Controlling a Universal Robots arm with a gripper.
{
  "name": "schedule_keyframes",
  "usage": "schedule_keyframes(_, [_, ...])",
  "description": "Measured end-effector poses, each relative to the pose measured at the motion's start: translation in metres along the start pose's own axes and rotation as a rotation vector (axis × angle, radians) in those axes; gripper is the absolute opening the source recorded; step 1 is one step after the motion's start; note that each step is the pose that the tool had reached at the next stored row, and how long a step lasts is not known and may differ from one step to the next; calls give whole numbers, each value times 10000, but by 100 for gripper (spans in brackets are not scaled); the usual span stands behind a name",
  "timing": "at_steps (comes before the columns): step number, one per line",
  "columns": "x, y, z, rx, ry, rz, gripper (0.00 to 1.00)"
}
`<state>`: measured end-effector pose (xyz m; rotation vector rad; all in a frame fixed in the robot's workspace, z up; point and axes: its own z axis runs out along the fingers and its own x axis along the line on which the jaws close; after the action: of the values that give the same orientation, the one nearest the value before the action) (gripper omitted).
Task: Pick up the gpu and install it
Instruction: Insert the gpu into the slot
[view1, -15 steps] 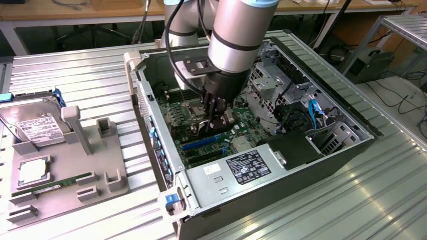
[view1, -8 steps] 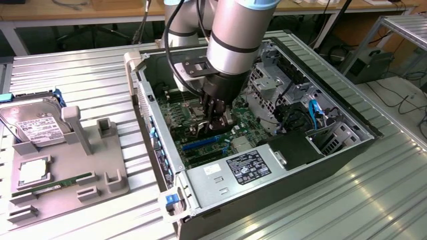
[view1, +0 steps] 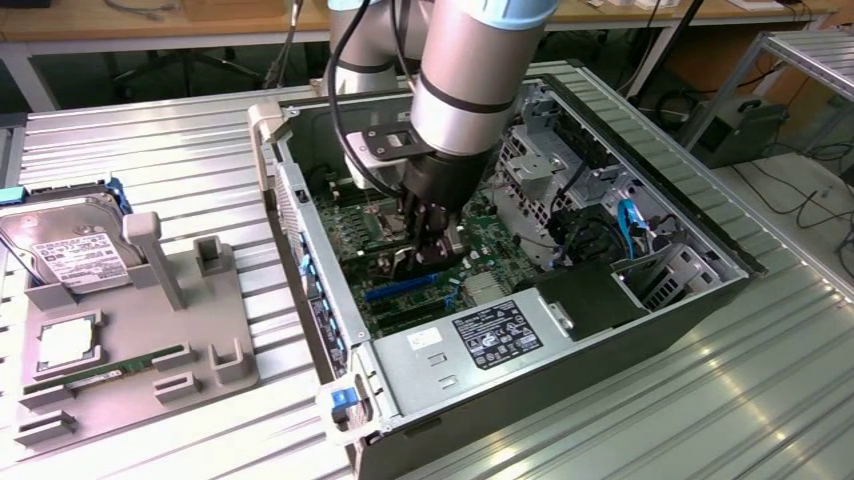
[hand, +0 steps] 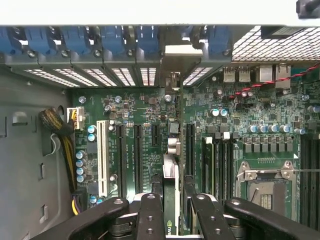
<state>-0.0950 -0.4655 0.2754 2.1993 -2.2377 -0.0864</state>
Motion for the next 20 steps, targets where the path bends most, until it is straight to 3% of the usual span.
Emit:
schedule_keyframes(7, [3,7,76,0,0,1,26])
schedule_keyframes(20, [-4,12,122,-1,-27,-22,26])
